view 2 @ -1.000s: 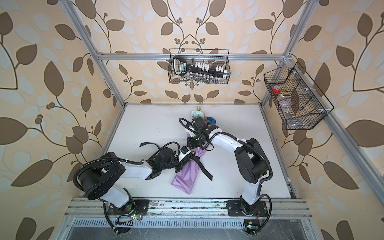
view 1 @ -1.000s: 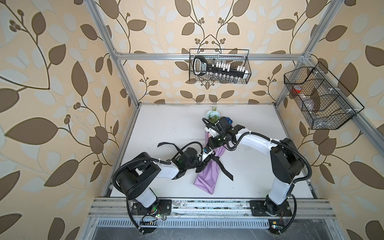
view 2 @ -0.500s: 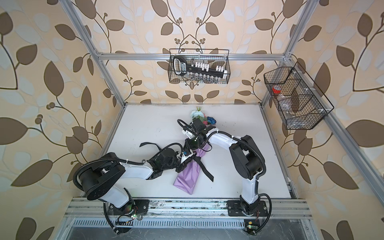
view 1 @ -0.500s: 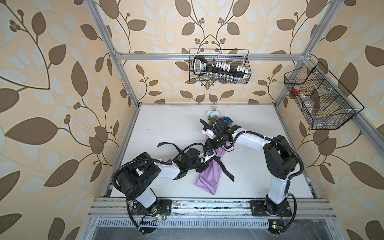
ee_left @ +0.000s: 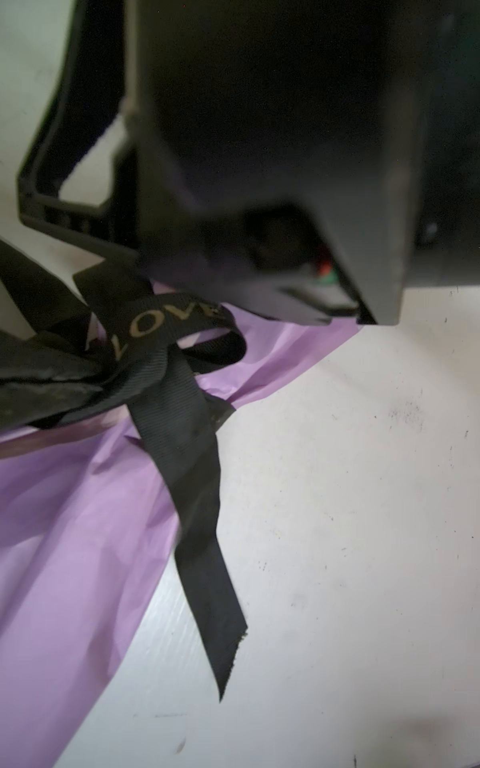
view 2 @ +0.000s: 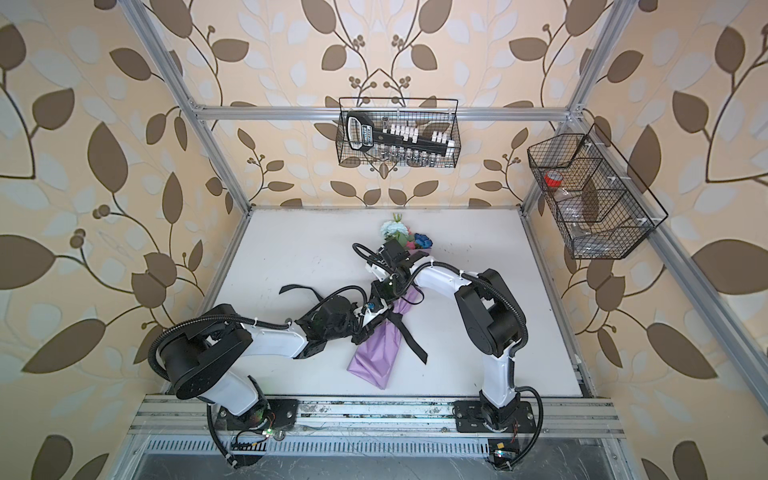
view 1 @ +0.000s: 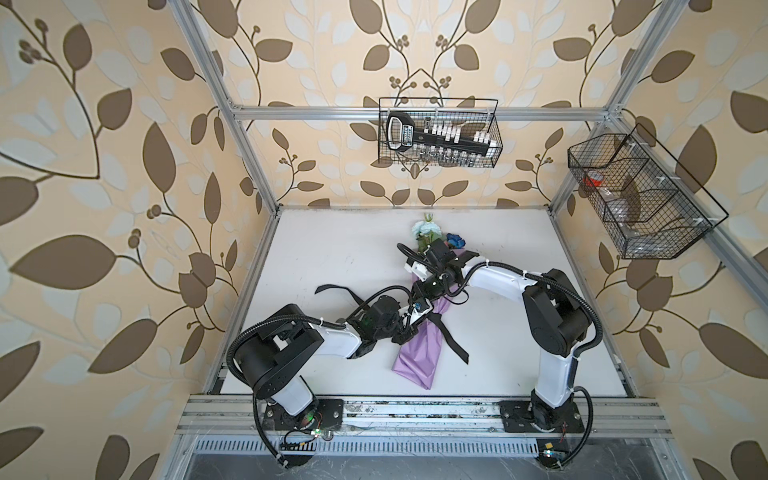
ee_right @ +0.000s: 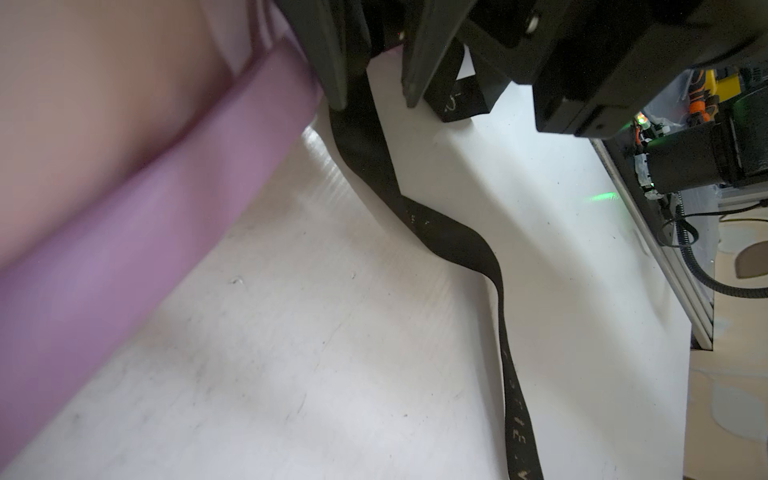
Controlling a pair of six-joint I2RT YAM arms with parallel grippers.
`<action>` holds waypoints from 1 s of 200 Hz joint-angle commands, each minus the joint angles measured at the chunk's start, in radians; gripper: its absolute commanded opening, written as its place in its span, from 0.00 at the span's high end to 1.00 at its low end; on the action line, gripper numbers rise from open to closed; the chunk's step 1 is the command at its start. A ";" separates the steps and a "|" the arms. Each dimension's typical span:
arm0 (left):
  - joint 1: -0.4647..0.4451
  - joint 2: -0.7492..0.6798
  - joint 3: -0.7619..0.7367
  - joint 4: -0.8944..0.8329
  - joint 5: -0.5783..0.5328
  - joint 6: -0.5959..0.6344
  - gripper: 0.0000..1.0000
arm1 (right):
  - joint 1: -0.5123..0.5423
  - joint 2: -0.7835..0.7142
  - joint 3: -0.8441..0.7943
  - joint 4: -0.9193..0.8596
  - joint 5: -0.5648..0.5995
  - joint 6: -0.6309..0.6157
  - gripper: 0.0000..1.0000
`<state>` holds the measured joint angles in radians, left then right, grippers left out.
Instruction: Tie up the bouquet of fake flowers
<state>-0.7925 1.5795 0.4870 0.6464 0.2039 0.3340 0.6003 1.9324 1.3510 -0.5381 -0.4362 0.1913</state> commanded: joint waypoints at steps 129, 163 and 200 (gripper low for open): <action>-0.008 0.002 0.032 -0.014 0.006 0.008 1.00 | 0.006 0.002 0.001 -0.043 0.072 -0.043 0.66; -0.008 0.010 0.036 -0.023 0.015 0.011 1.00 | 0.006 -0.019 0.000 -0.055 0.094 -0.046 0.65; -0.010 0.012 0.038 -0.028 0.013 0.010 1.00 | 0.006 -0.020 0.006 -0.064 0.103 -0.046 0.64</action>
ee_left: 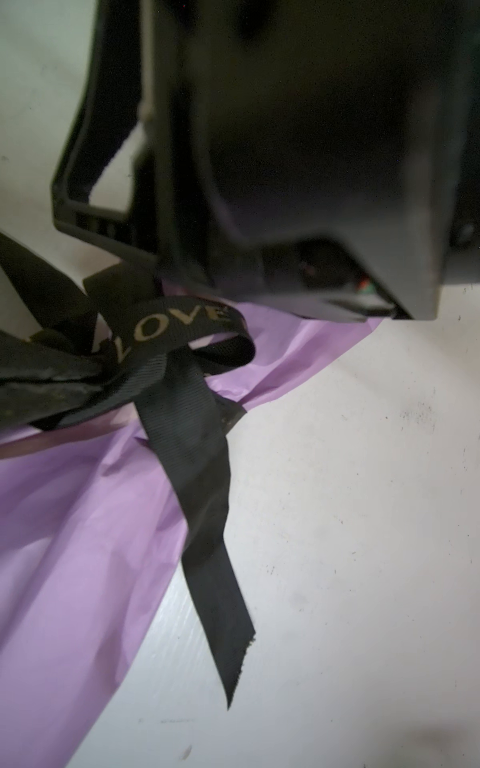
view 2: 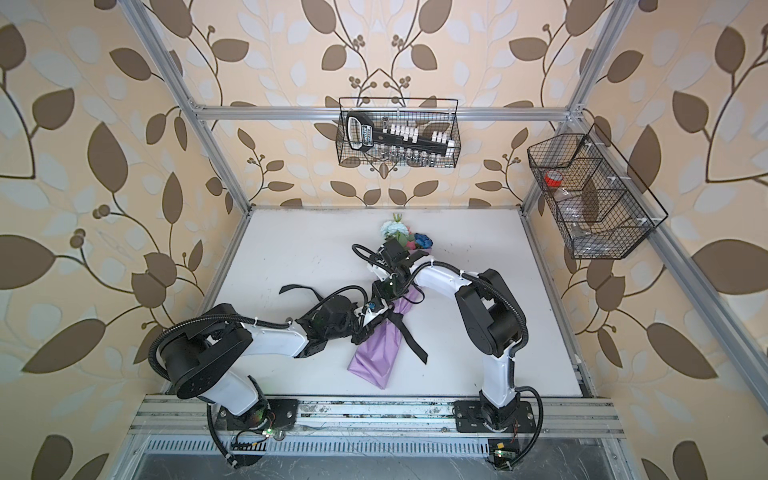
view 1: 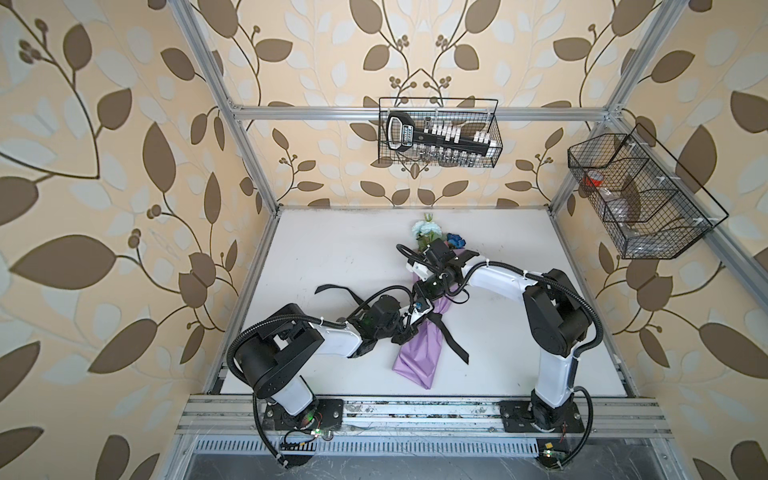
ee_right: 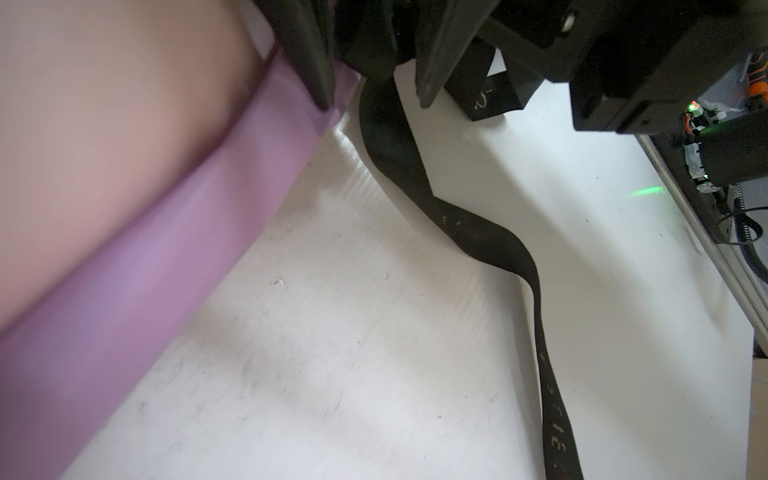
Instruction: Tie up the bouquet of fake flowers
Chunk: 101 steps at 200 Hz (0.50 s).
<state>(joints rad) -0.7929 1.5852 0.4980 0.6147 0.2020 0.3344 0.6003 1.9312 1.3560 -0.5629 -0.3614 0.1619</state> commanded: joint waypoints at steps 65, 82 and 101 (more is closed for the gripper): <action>-0.009 0.013 0.040 -0.003 0.014 0.009 1.00 | 0.021 -0.012 -0.012 -0.051 0.024 -0.029 0.69; -0.009 0.016 0.044 -0.006 0.013 0.008 1.00 | 0.024 -0.008 -0.017 -0.054 -0.001 -0.035 0.69; -0.009 0.016 0.045 -0.006 0.011 0.006 1.00 | 0.027 -0.008 -0.021 -0.059 0.007 -0.038 0.72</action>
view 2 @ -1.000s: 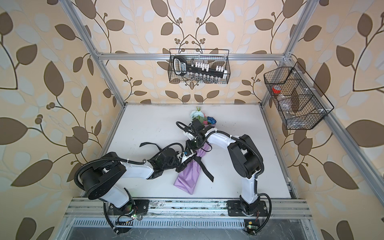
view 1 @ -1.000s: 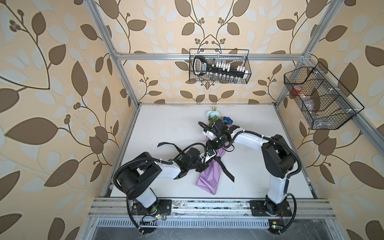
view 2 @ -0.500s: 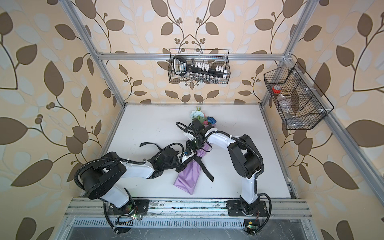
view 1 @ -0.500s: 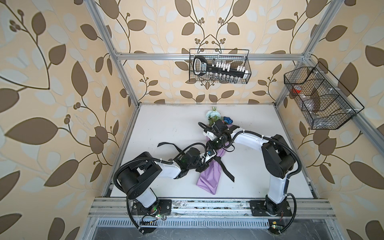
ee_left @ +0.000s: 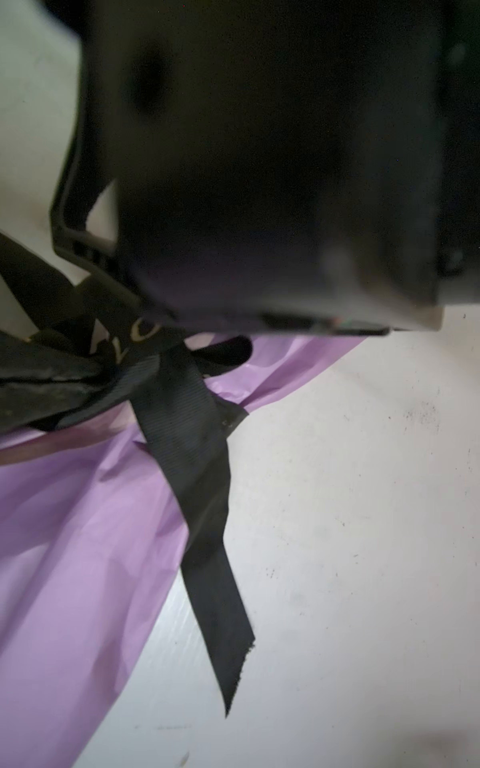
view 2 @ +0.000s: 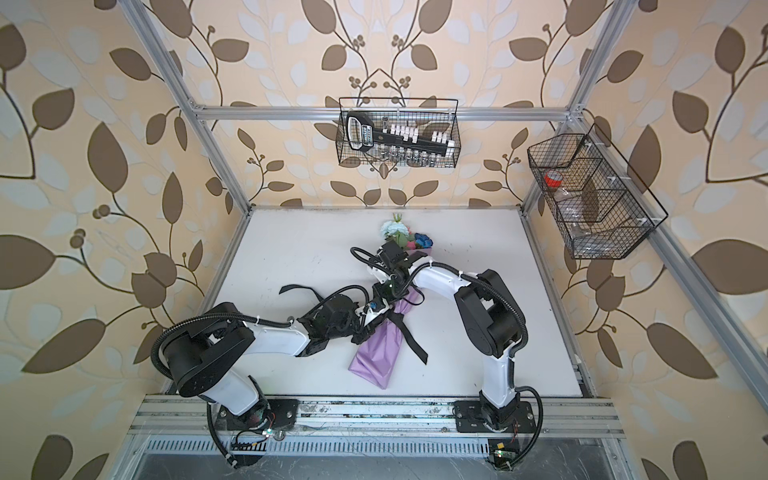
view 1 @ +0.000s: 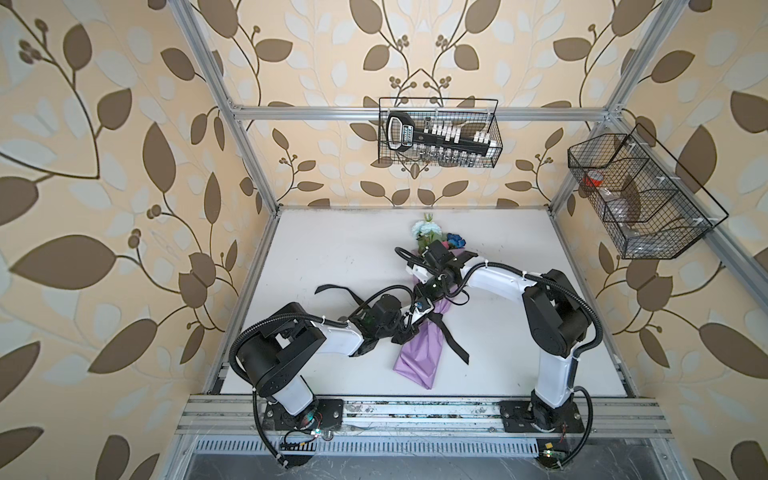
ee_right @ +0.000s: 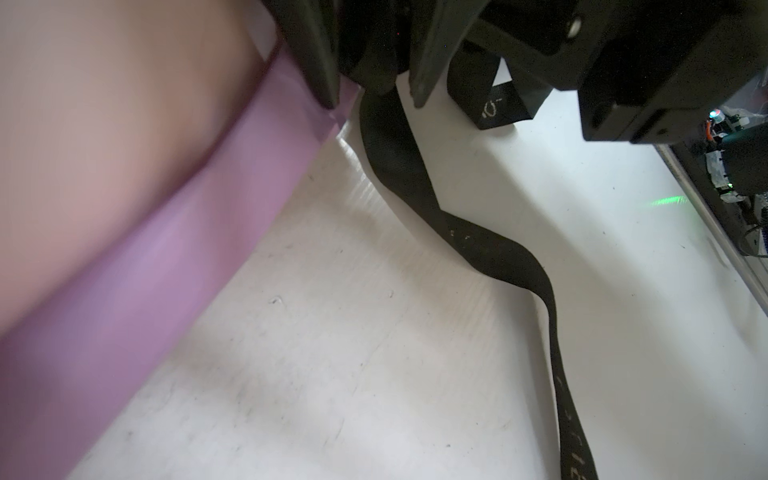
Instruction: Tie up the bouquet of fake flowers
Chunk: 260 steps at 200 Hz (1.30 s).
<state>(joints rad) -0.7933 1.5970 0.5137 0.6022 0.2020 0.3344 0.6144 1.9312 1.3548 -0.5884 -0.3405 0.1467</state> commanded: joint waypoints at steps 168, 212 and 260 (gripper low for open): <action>-0.009 -0.024 0.028 -0.035 -0.004 -0.033 0.95 | 0.000 -0.109 -0.024 0.018 0.038 0.026 1.00; -0.009 -0.068 0.025 -0.055 -0.035 -0.095 0.86 | -0.038 -0.174 -0.092 0.097 0.049 0.075 1.00; -0.007 -0.132 0.023 -0.072 -0.048 -0.191 0.47 | -0.047 -0.209 -0.137 0.139 0.079 0.095 1.00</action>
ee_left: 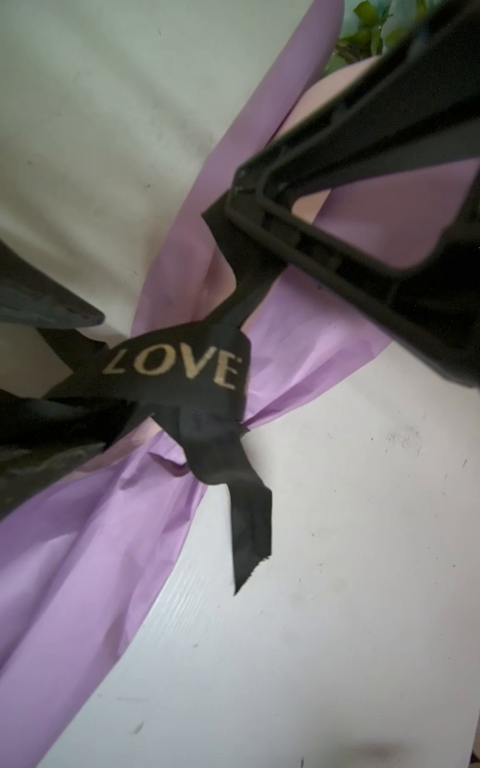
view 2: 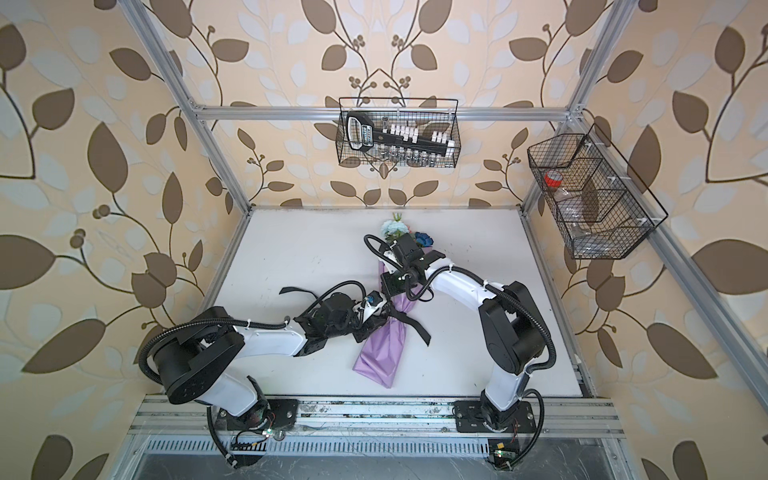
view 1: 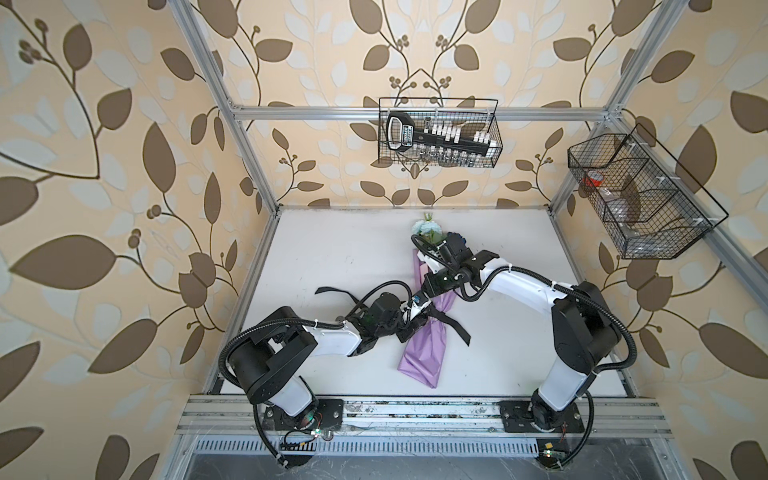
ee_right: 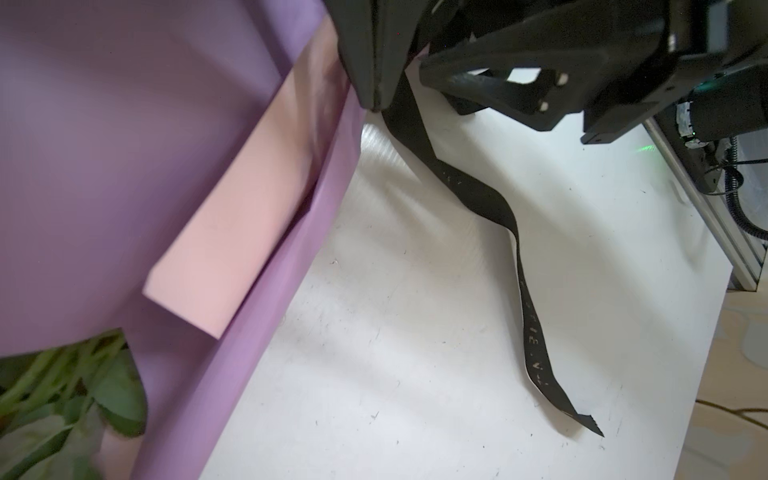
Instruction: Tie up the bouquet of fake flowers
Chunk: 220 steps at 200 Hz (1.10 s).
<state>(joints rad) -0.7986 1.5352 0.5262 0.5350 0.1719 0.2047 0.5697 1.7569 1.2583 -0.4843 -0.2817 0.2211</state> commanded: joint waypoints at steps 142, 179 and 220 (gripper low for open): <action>0.076 -0.475 -0.176 -0.298 -0.037 -0.298 0.27 | -0.027 -0.176 -0.214 0.205 0.059 0.125 1.00; 0.084 -0.416 -0.142 -0.294 0.030 -0.303 0.28 | -0.033 -0.201 -0.250 0.227 0.072 0.151 1.00; 0.085 -0.286 -0.056 -0.262 0.037 -0.286 0.34 | -0.039 -0.220 -0.291 0.255 0.071 0.177 1.00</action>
<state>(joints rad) -0.7189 1.1988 0.3939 0.2344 0.1787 -0.0860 0.5369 1.5612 1.0004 -0.2539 -0.2272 0.3725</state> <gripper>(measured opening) 0.674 0.049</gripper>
